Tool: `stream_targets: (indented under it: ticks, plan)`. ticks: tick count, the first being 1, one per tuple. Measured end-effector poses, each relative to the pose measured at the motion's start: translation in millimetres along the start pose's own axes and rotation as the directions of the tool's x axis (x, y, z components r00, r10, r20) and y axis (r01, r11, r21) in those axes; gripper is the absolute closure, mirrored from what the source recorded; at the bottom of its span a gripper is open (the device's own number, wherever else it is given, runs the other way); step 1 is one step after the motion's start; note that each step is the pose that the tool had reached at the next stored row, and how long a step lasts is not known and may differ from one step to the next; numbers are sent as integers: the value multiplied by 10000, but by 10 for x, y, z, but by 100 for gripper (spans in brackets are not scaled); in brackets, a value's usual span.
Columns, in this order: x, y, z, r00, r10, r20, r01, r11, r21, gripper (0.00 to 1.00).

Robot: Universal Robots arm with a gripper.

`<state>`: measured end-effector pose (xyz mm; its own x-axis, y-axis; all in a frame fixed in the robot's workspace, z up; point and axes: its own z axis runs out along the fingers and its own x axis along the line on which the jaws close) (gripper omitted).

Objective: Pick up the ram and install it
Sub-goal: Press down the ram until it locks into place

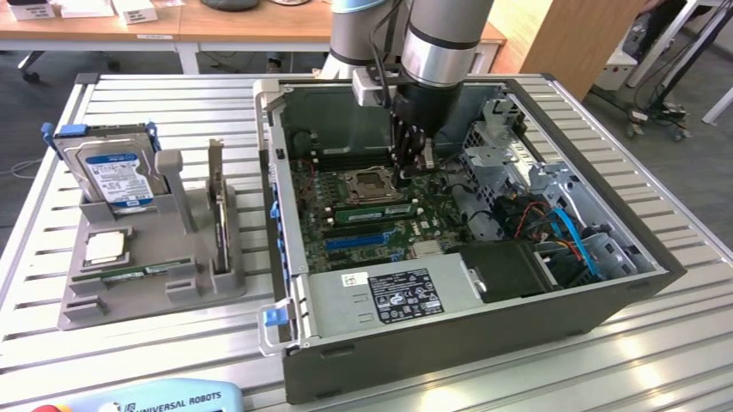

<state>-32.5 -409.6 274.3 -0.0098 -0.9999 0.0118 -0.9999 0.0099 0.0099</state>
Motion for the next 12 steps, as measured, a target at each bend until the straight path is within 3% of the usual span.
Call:
stream_targets:
  ticks: [12]
  plan:
    - [-1,-94,-1,10000,0,0,0,10000,0,90]
